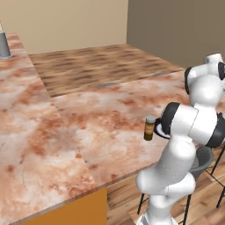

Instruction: Take the cinnamon bottle from the cabinet and place it on the dining table, next to the plate with the cupcake. Then take the chocolate from the dining counter and place it on the cupcake plate.

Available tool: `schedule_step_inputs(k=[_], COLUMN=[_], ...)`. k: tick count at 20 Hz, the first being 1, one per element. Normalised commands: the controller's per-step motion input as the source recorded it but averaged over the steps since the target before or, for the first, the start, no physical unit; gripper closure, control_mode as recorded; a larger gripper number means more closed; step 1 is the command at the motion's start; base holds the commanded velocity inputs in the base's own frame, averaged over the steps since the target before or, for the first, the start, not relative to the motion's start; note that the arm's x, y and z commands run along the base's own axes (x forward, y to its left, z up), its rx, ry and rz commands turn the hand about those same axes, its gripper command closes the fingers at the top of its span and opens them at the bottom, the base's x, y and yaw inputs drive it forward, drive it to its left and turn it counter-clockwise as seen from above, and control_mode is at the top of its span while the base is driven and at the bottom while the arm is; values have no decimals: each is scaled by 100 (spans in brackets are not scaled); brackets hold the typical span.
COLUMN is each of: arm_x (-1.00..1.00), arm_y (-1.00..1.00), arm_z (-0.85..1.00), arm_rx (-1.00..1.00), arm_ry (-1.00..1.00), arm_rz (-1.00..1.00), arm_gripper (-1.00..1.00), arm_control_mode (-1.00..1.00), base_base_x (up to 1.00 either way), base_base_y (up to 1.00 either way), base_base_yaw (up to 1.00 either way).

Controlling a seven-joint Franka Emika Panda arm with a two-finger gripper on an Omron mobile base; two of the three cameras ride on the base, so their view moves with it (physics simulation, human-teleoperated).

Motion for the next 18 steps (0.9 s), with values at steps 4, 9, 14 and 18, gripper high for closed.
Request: schedule_step_inputs(k=[4, 9, 14, 18], arm_x=[3, 36, 25, 20], arm_y=[-71, -4, -1, -13], arm_z=[-96, -69, -62, -59], arm_rx=[42, 23, 10, 0], arm_ry=[-5, -27, -19, -12], arm_rz=[33, 38, 27, 10], arm_gripper=[-100, -100, -100, -100], arm_control_mode=[-100, -100, -100, -100], base_base_x=[0, 0, 0, 0], base_base_y=[0, 0, 0, 0], base_base_yaw=[0, 0, 0, 0])
